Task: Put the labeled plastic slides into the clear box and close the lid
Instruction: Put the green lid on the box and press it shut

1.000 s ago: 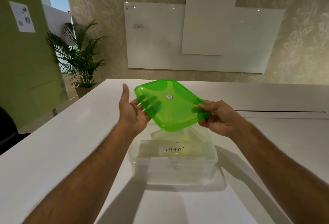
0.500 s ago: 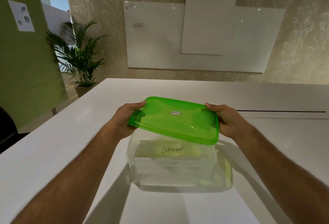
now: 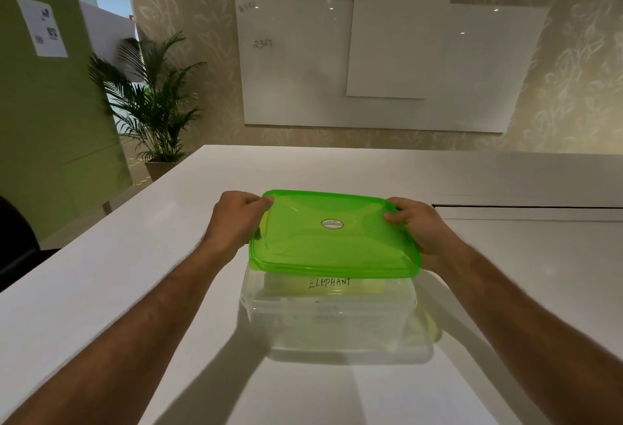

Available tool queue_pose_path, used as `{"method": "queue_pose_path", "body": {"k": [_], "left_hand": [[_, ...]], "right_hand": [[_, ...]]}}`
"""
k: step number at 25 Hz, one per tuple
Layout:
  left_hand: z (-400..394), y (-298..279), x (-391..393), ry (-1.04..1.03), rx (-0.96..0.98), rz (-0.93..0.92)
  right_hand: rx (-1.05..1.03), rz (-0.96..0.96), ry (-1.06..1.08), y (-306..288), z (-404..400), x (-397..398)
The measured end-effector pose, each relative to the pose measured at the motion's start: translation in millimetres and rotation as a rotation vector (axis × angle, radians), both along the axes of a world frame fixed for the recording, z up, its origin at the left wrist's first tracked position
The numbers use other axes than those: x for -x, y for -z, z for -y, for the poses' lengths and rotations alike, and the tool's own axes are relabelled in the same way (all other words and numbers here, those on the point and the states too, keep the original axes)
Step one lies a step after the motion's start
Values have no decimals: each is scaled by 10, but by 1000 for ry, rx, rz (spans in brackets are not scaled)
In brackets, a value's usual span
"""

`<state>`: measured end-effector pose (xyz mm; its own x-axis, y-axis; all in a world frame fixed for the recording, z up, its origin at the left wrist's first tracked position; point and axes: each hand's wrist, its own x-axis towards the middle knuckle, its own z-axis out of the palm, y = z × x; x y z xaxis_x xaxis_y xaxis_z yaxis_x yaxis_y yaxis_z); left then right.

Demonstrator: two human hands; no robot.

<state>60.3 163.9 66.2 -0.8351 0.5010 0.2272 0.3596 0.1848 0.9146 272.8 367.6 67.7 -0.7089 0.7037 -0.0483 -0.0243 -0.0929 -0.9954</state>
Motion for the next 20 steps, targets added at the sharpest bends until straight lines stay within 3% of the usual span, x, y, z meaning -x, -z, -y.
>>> {"method": "queue_pose_path", "body": {"k": [7,20], "left_hand": [[82,57,2,100,124,-36],[163,324,45,157,144,-28]], "right_hand": [[27,64,15,50,134,-37],[-23,127,34,194,233,-124]]}}
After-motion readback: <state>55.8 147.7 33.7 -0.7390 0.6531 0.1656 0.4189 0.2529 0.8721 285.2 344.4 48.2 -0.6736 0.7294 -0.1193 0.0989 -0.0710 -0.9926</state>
